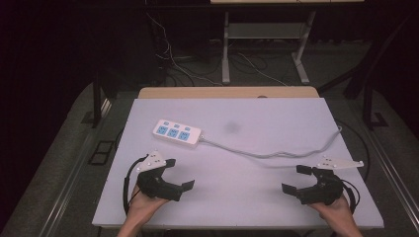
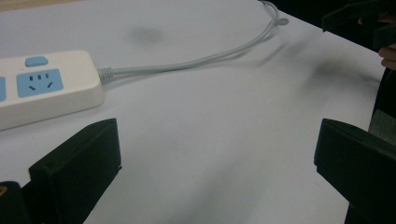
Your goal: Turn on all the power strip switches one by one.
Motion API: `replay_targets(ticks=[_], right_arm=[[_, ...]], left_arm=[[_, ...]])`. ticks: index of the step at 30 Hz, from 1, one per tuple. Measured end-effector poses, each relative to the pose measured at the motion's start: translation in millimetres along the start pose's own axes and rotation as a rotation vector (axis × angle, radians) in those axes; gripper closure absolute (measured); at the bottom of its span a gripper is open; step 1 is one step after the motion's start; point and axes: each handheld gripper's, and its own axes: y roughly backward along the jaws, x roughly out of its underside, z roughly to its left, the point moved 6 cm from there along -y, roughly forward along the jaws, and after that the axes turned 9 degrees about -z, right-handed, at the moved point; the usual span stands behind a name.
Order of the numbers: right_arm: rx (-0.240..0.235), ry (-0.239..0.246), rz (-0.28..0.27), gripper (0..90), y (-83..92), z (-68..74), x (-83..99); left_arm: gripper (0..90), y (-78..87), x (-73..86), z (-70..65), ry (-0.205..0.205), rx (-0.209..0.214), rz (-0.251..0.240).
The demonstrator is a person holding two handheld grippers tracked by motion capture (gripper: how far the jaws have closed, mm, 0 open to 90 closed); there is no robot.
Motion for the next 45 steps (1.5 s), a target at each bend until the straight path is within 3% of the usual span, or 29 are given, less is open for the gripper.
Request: replay_targets(ticks=[19,45], right_arm=[[-0.005,-0.007,0.011,0.5,-0.6,-0.6,1.3],[-0.002,0.005,0.020,0.5,-2.0,-0.9,2.3]], left_arm=[[0.0,-6.5,-18.0,15.3,-0.014,-0.001,0.058],[0.0,-10.6,-53.2,56.9,-0.049,-0.051,0.136]])
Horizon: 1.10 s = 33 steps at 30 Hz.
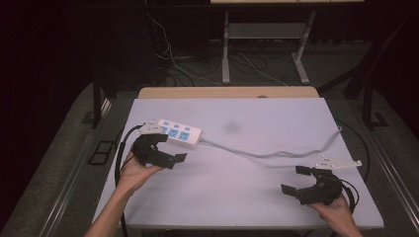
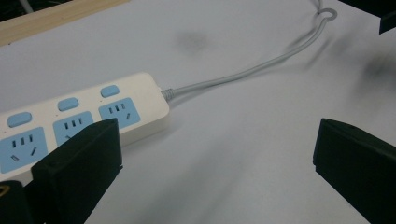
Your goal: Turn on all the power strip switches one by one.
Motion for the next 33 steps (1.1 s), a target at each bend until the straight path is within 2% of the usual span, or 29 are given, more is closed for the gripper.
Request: replay_targets(ticks=[12,33], right_arm=[[0.001,-0.002,-0.001,0.5,0.3,-0.5,0.1],[0.003,-0.003,0.002,0.5,0.5,-1.2,0.8]], left_arm=[[0.3,-3.9,-14.4,15.2,-0.003,-0.011,0.019],[1.6,-27.3,-33.5,35.4,0.001,0.002,0.069]])
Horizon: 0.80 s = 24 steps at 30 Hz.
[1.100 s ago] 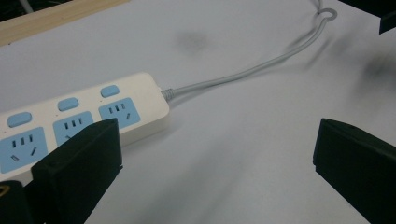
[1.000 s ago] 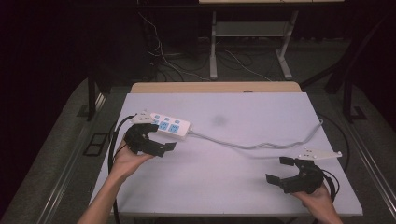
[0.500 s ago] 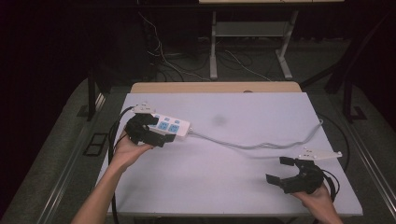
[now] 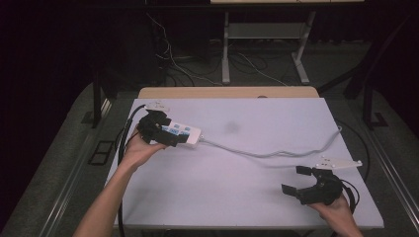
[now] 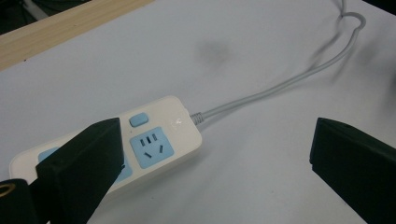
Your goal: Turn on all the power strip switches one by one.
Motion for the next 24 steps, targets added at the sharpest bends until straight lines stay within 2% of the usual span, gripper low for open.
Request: replay_targets(ticks=[20,24], right_arm=[[-0.003,-0.001,0.002,0.5,-0.6,-0.8,1.0],[-0.004,-0.004,0.004,0.5,-0.9,-1.3,1.4]], left_arm=[[7.0,-32.2,-13.0,12.1,-0.022,-0.013,0.076],[10.6,-37.9,-16.8,14.1,-0.012,-0.022,0.076]])
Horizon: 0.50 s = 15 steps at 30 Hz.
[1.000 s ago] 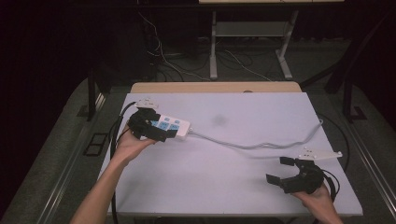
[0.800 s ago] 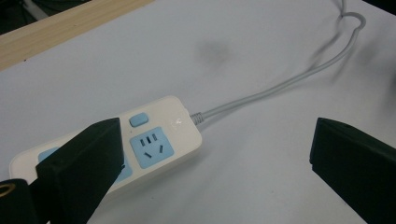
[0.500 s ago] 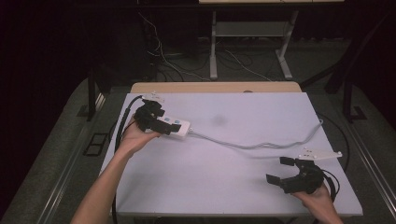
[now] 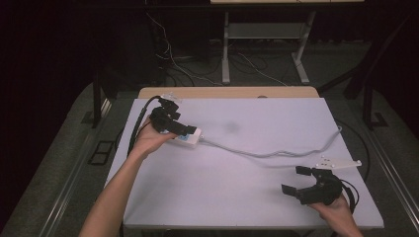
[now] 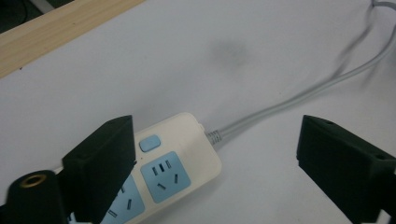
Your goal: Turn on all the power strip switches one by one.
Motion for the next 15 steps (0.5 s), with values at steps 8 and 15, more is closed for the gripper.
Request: replay_targets(ticks=[8,15], right_arm=[[-0.001,0.002,0.001,0.5,-0.2,-0.4,-0.3],[0.010,-0.011,-0.017,0.5,2.8,-5.1,-2.0]], left_arm=[[19.7,-12.8,-3.5,5.9,0.021,-0.005,0.006],[27.0,-24.2,-3.1,11.2,0.031,-0.022,0.018]])
